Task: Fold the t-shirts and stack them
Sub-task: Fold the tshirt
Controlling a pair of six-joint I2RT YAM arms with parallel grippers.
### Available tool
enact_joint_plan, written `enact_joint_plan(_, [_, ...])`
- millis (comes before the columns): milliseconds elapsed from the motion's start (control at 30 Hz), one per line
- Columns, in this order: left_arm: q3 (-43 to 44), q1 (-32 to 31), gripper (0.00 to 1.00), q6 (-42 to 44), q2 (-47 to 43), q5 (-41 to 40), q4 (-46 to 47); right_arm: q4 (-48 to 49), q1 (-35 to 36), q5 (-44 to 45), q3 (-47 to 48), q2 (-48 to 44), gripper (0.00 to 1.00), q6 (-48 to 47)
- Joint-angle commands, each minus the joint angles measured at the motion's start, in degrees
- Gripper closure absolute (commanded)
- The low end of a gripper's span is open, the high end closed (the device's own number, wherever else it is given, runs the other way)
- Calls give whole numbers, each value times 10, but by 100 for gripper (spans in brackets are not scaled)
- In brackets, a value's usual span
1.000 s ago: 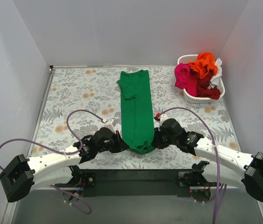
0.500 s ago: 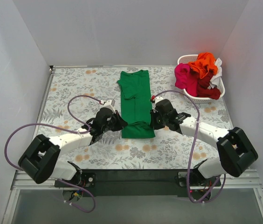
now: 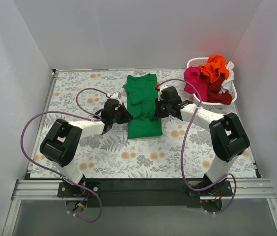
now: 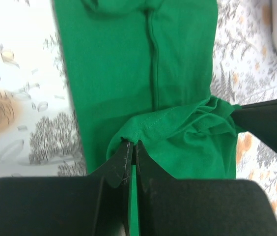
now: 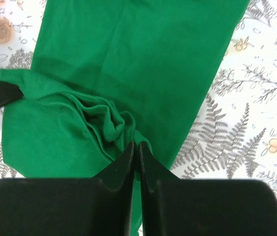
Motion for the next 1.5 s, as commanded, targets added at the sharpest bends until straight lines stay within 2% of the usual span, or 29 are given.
enact_joint_plan(0, [43, 18, 100, 20, 10, 14, 16, 13, -18, -18, 47, 16, 99, -20])
enact_joint_plan(200, [102, 40, 100, 26, 62, 43, 23, -2, -39, -31, 96, 59, 99, -32])
enact_joint_plan(533, [178, 54, 100, 42, 141, 46, 14, -26, -64, -35, 177, 136, 99, -40])
enact_joint_plan(767, [224, 58, 100, 57, 159, -2, -26, -41, -67, -33, 217, 170, 99, -42])
enact_joint_plan(800, [230, 58, 96, 59, 157, -18, -33, -45, -68, -29, 229, 168, 98, -41])
enact_joint_plan(833, [234, 57, 91, 60, 149, -28, -39, -54, -68, -26, 233, 165, 88, -41])
enact_joint_plan(867, [238, 57, 76, 60, 141, -43, -48, -56, -68, -21, 237, 161, 81, -42])
enact_joint_plan(900, [238, 58, 67, 63, 121, -70, -50, -58, -68, -14, 238, 145, 69, -42])
enact_joint_plan(967, [231, 58, 54, 66, 97, -92, -51, -59, -69, -4, 231, 123, 61, -41])
enact_joint_plan(1000, [220, 57, 42, 67, 84, -101, -51, -58, -68, 8, 227, 100, 57, -41])
enact_joint_plan(1033, [215, 57, 38, 68, 59, -112, -51, -58, -68, 14, 213, 86, 48, -41])
enact_joint_plan(1133, [185, 51, 34, 66, 16, -109, -46, -55, -68, 19, 178, 41, 43, -40])
enact_joint_plan(1233, [156, 26, 33, 59, -5, -101, -33, -36, -68, -5, 146, 10, 43, -35])
enact_joint_plan(1333, [133, -20, 33, 49, -8, -93, -7, -12, -66, -41, 109, -3, 43, -26])
enact_joint_plan(1467, [98, -69, 33, 23, 6, -67, 37, -5, -66, -34, 88, -1, 44, -17])
